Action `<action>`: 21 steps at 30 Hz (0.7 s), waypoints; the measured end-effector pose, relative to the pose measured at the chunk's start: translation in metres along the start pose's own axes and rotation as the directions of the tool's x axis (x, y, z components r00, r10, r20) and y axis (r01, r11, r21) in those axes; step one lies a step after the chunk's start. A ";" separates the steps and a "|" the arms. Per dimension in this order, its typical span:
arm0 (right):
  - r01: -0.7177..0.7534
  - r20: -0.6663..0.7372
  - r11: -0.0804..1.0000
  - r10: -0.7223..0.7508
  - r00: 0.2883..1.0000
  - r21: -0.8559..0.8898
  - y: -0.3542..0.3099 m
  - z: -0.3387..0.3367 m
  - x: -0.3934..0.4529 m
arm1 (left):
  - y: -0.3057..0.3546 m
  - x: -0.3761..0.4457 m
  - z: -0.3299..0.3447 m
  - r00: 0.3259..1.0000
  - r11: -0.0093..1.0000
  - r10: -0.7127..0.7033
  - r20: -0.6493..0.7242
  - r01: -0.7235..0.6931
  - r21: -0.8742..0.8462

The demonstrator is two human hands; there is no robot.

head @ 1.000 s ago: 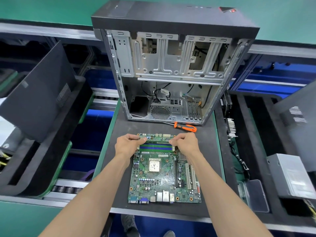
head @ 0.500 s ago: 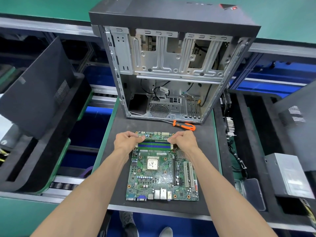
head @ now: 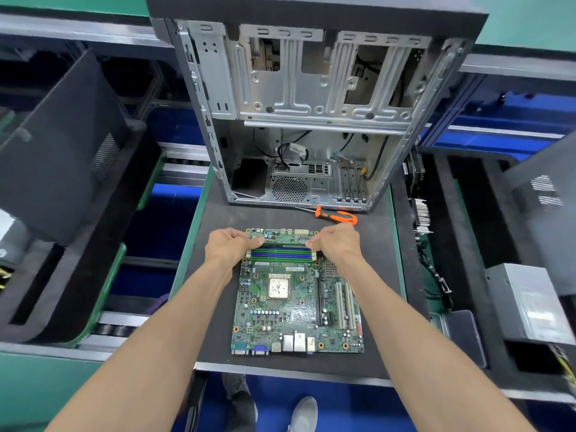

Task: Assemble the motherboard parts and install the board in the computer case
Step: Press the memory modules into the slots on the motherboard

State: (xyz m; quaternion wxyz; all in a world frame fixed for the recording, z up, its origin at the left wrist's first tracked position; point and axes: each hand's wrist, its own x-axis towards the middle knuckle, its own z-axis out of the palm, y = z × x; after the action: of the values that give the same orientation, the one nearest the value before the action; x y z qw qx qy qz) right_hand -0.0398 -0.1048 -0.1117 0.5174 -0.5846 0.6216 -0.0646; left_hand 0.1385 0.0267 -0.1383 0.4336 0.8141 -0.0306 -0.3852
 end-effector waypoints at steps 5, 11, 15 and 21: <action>-0.031 0.029 0.999 0.030 0.999 0.008 -0.001 -0.004 0.002 | 0.006 0.000 -0.003 1.000 0.998 -0.030 0.003 0.030 0.053; -0.005 0.045 1.000 0.004 0.999 0.010 0.002 -0.005 0.001 | 0.013 0.003 0.003 0.996 0.992 -0.077 -0.044 0.081 0.097; -0.006 0.053 1.000 0.004 0.999 0.026 0.003 -0.003 0.001 | 0.014 0.003 0.010 0.994 0.987 -0.069 -0.090 0.081 0.137; 0.040 0.011 0.999 -0.041 0.999 0.021 0.002 -0.002 -0.002 | 0.017 -0.001 0.008 0.996 0.979 -0.042 -0.080 0.058 0.197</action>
State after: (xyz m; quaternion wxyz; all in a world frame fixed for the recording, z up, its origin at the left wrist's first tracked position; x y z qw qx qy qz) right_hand -0.0429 -0.1039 -0.1106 0.5255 -0.5920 0.6060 -0.0783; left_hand 0.1375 0.0106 -0.1278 0.3408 0.8679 -0.0321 -0.3599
